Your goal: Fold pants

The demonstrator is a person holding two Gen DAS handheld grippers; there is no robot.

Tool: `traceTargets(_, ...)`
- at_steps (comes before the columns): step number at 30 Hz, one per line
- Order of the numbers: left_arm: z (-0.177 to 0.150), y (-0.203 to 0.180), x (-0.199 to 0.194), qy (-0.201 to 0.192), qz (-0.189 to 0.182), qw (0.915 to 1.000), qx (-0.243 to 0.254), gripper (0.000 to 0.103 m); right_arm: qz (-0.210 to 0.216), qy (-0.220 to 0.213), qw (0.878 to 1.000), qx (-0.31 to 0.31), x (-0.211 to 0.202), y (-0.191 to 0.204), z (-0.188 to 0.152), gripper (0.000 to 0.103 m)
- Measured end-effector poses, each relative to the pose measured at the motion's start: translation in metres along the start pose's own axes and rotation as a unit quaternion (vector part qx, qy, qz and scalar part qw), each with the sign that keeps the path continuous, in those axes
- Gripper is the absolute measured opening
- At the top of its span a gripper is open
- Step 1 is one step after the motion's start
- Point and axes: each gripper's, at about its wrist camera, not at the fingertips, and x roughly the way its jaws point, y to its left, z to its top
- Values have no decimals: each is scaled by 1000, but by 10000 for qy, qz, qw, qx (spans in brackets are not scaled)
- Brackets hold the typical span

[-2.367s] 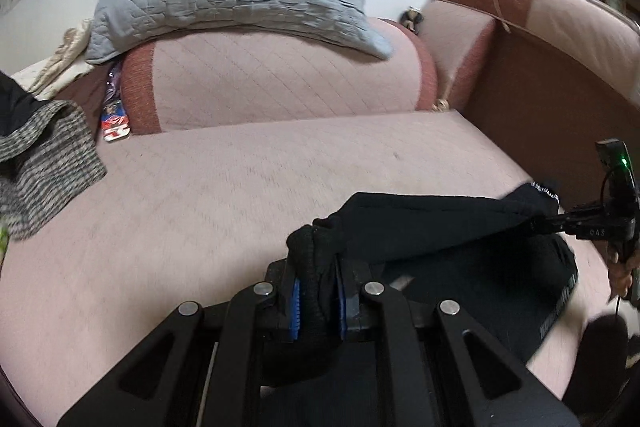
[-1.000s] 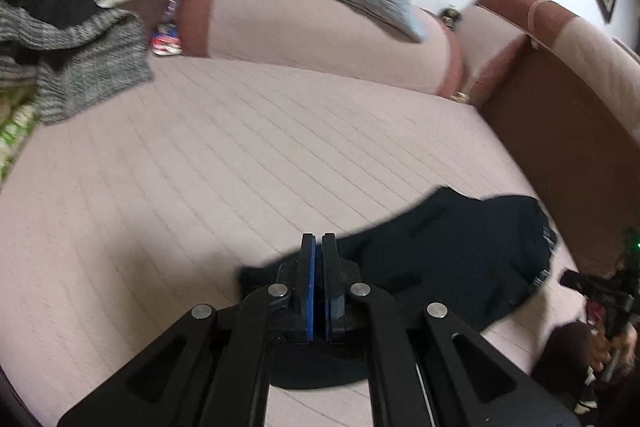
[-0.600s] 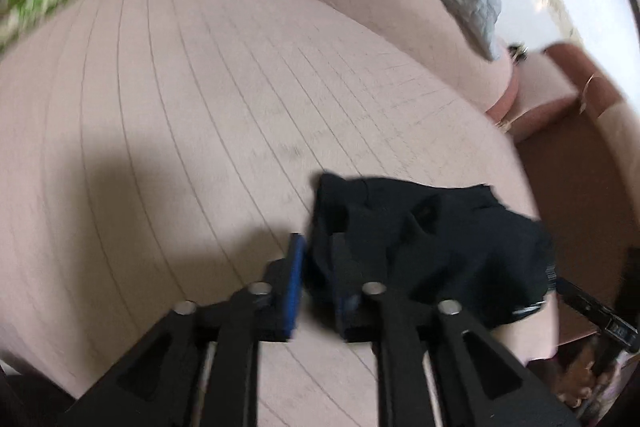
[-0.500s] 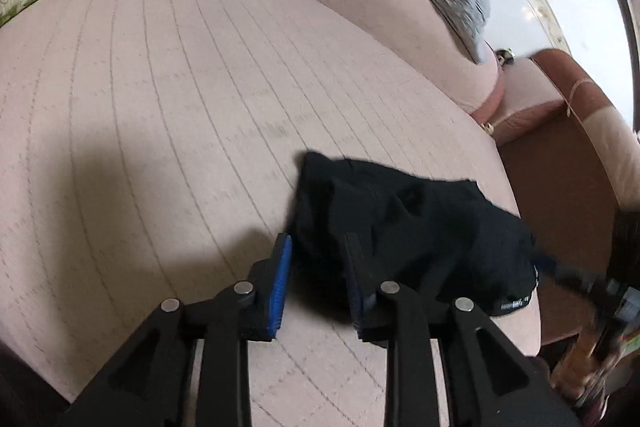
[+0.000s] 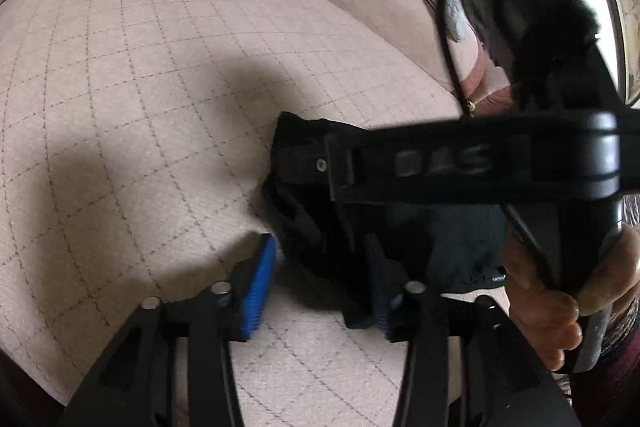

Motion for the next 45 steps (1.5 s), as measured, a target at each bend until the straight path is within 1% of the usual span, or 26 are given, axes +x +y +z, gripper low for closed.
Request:
traceTargets(1, -1, -3, 0, 9, 51, 10000, 82, 45, -90, 10, 10000, 15, 1, -2, -2, 32)
traceTargets(2, -2, -7, 1, 21, 104, 9998, 179, 41, -86, -24, 10000, 34, 0, -4, -5, 28)
traceTargets(3, -2, -10, 1, 41, 102, 9996, 242, 31, -49, -88, 9999, 55, -3, -5, -7, 22)
traceTargets(4, -3, -13, 2, 61, 122, 9994, 327, 16, -52, -147, 9998, 87, -8, -6, -10, 21)
traceTargets(6, -3, -18, -3, -56, 134, 9991, 403, 16, 31, -261, 9994, 204, -20, -7, -12, 20)
traceTargets(9, 0, -19, -16, -325, -24, 9988, 360, 16, 223, -590, 9974, 346, -43, -9, -15, 19)
traceTargets(11, 2, -14, -23, -438, -111, 9985, 292, 16, 260, -728, 9962, 410, -51, -6, -11, 19)
traceTargets(14, 10, -12, -20, -450, -163, 9987, 152, 17, 403, -752, 9947, 568, -51, -7, -4, 19)
traceTargets(17, 11, 1, -26, -439, -372, 9983, -63, 17, 689, -751, 9907, 903, -44, -16, 4, 19)
traceTargets(18, 12, 7, -31, -471, -506, 9974, -181, 19, 735, -796, 9890, 1004, -43, -19, 6, 19)
traceTargets(20, 13, 11, -34, -593, -580, 9959, -362, 31, 816, -855, 9860, 1179, -40, -25, 12, 19)
traceTargets(21, 15, 15, -38, -686, -566, 9950, -451, 34, 838, -869, 9846, 1264, -40, -30, 14, 19)
traceTargets(24, 19, 25, -46, -882, -445, 9931, -632, 34, 954, -754, 9820, 1449, -31, -38, 24, 19)
traceTargets(28, 18, 27, -48, -947, -208, 9932, -645, 34, 1003, -479, 9830, 1458, -8, -39, 30, 19)
traceTargets(29, 18, 27, -49, -950, -177, 9933, -641, 34, 1011, -431, 9832, 1457, -3, -38, 31, 21)
traceTargets(31, 19, 28, -49, -985, -90, 9929, -658, 34, 1118, -347, 9826, 1441, 6, -37, 34, 29)
traceTargets(32, 19, 30, -48, -1000, -77, 9926, -678, 35, 1310, -336, 9804, 1432, 8, -39, 35, 45)
traceTargets(33, 20, 30, -47, -1007, -67, 9924, -698, 36, 1508, -359, 9772, 1452, 9, -40, 35, 68)
traceTargets(34, 19, 31, -47, -1007, -44, 9924, -712, 36, 1906, -394, 9691, 1517, 8, -43, 37, 76)
traceTargets(35, 19, 32, -46, -1004, -19, 9923, -724, 36, 2131, -458, 9631, 1578, 6, -45, 37, 78)
traceTargets(37, 18, 34, -46, -1002, 24, 9921, -755, 36, 2566, -805, 9486, 1670, -7, -50, 36, 78)
traceTargets(38, 18, 36, -47, -1007, 33, 9920, -764, 36, 2711, -954, 9428, 1688, -14, -52, 34, 78)
traceTargets(40, 18, 37, -48, -1024, 61, 9917, -770, 39, 2865, -1157, 9362, 1674, -28, -53, 29, 77)
traceTargets(42, 17, 34, -46, -1004, 94, 9923, -724, 40, 2923, -1176, 9352, 1619, -35, -52, 23, 72)
traceTargets(45, 15, 23, -38, -893, 135, 9947, -495, 41, 3202, -1010, 9273, 1655, -31, -53, 11, 70)
